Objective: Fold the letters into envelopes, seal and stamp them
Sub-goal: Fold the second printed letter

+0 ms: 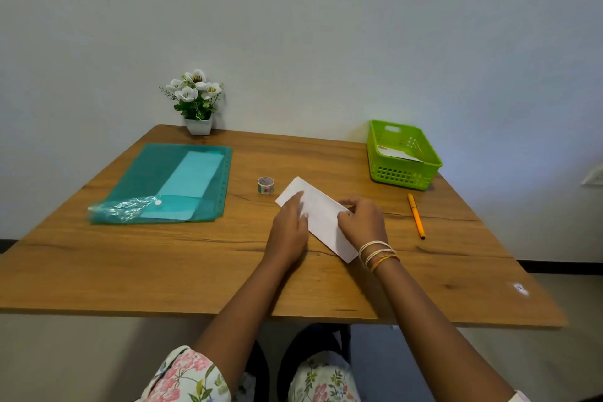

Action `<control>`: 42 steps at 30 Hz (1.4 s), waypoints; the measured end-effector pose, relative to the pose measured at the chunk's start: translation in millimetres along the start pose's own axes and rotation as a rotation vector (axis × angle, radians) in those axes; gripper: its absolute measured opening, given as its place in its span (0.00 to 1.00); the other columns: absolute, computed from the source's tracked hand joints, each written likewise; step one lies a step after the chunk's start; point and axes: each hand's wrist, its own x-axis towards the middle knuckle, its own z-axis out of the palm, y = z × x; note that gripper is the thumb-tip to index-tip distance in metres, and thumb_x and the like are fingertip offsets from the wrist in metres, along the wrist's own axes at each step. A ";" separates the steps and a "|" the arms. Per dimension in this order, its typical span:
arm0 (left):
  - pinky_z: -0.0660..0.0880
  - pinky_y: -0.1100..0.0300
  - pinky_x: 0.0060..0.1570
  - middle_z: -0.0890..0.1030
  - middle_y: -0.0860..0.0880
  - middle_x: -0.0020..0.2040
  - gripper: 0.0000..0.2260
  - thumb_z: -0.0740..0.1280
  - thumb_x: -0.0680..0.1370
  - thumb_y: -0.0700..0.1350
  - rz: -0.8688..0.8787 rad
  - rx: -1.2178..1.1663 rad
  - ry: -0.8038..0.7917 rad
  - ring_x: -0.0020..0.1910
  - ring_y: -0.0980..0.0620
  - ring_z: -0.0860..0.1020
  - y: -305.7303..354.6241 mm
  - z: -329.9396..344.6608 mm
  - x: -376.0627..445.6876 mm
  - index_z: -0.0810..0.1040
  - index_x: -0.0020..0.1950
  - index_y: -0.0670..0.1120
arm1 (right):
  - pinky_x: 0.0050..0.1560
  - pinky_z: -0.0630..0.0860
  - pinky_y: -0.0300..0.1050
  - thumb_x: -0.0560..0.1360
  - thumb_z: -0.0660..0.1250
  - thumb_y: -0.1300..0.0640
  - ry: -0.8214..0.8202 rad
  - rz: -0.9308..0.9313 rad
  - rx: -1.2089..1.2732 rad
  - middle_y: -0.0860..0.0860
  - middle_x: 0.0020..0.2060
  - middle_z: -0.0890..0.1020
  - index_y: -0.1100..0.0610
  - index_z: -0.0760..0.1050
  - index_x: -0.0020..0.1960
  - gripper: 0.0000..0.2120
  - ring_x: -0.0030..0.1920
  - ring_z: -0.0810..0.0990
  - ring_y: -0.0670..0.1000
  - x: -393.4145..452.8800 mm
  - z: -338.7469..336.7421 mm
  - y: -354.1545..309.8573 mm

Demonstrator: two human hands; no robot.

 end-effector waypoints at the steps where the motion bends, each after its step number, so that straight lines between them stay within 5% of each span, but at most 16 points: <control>1: 0.65 0.62 0.63 0.69 0.49 0.73 0.20 0.59 0.82 0.43 0.031 0.038 -0.028 0.69 0.52 0.68 -1.3 0.9 -0.7 0.66 0.74 0.48 | 0.48 0.76 0.44 0.69 0.61 0.63 -0.040 0.030 -0.010 0.55 0.52 0.84 0.53 0.81 0.56 0.19 0.50 0.81 0.55 2.7 0.8 4.4; 9: 0.55 0.49 0.72 0.62 0.50 0.76 0.19 0.57 0.82 0.49 0.148 0.399 -0.208 0.75 0.53 0.60 -3.0 4.8 -1.7 0.68 0.73 0.49 | 0.52 0.77 0.48 0.69 0.62 0.64 -0.122 0.095 -0.153 0.58 0.53 0.83 0.56 0.81 0.55 0.17 0.54 0.80 0.59 7.6 10.8 24.3; 17: 0.49 0.43 0.72 0.73 0.49 0.60 0.14 0.56 0.80 0.53 0.185 0.697 -0.103 0.62 0.47 0.68 3.1 5.4 -9.0 0.75 0.60 0.50 | 0.62 0.66 0.51 0.74 0.61 0.62 -0.070 -0.266 -0.608 0.52 0.56 0.79 0.50 0.78 0.60 0.18 0.60 0.73 0.57 19.2 16.1 30.3; 24: 0.54 0.50 0.73 0.57 0.48 0.78 0.22 0.50 0.83 0.50 0.151 0.665 -0.243 0.77 0.48 0.56 -1.5 7.5 -4.1 0.61 0.76 0.48 | 0.68 0.65 0.49 0.79 0.56 0.59 -0.168 -0.430 -0.341 0.54 0.66 0.74 0.56 0.71 0.67 0.18 0.68 0.70 0.54 1.5 42.7 29.5; 31: 0.49 0.53 0.75 0.52 0.51 0.79 0.24 0.47 0.83 0.50 0.078 0.697 -0.292 0.78 0.52 0.51 -8.6 -2.0 -1.9 0.52 0.79 0.47 | 0.74 0.55 0.49 0.82 0.50 0.54 -0.279 -0.358 -0.489 0.51 0.76 0.59 0.55 0.58 0.76 0.23 0.76 0.56 0.49 3.5 36.0 39.0; 42: 0.49 0.51 0.76 0.52 0.51 0.79 0.24 0.47 0.83 0.51 0.034 0.736 -0.285 0.78 0.53 0.50 -21.6 -26.6 0.3 0.51 0.79 0.48 | 0.74 0.55 0.51 0.81 0.49 0.51 -0.166 -0.216 -0.567 0.53 0.76 0.59 0.57 0.58 0.76 0.24 0.76 0.56 0.52 3.7 16.3 60.6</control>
